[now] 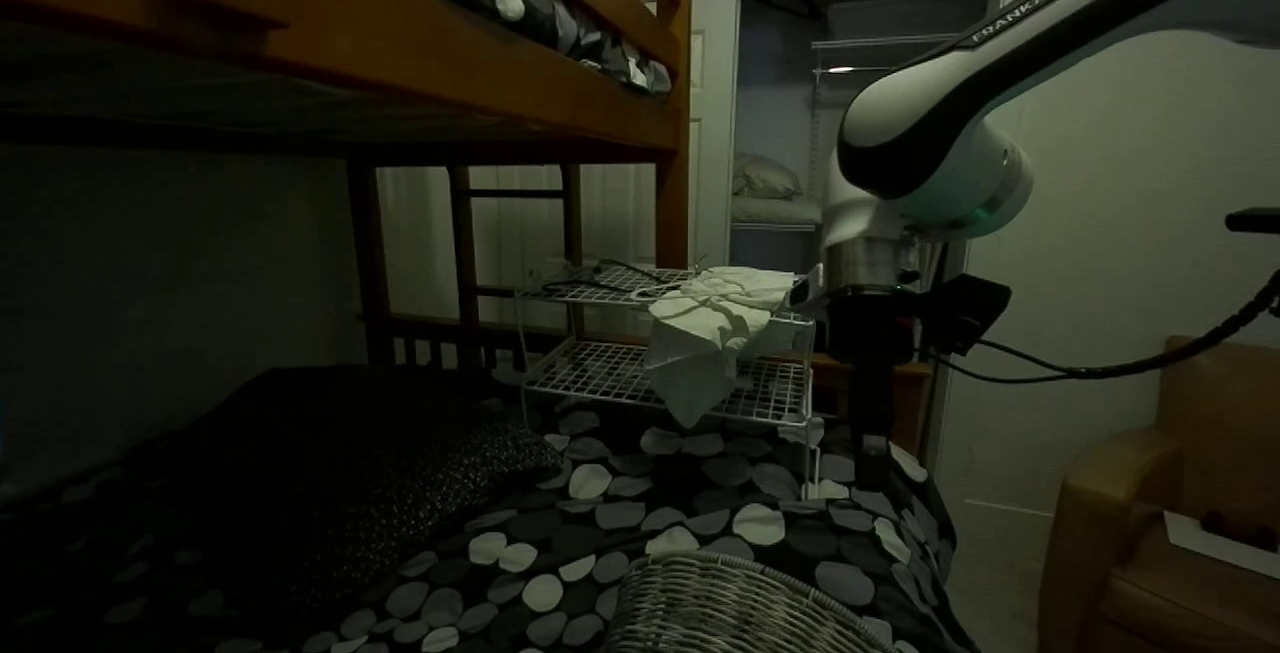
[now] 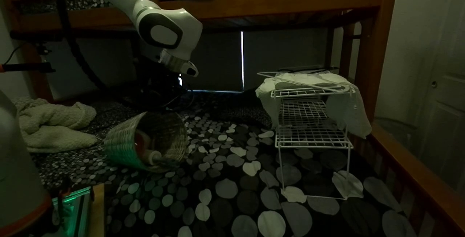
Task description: Put the trash can upright
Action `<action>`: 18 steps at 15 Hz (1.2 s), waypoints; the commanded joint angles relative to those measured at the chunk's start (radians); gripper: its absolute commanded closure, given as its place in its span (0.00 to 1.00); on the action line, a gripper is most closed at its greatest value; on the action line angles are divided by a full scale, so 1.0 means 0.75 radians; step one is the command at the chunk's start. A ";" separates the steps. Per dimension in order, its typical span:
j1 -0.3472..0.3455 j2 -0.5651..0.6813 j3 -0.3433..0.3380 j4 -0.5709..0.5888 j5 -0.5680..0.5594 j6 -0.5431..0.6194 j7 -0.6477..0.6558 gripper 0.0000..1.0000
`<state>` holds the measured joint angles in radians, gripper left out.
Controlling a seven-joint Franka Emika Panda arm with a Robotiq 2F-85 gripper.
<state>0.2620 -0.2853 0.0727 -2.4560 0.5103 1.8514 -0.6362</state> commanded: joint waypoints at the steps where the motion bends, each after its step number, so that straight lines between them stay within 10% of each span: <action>1: 0.013 0.024 0.007 -0.014 0.161 0.126 -0.097 0.00; 7: 0.083 0.208 0.117 0.021 0.659 0.319 -0.390 0.00; 14: 0.061 0.354 0.230 0.043 0.676 0.362 -0.324 0.00; 15: 0.066 0.362 0.239 0.041 0.687 0.378 -0.329 0.25; 18: 0.077 0.377 0.268 0.051 0.691 0.461 -0.323 0.42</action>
<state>0.3192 -0.0155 0.2458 -2.4258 1.0098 2.1386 -0.8903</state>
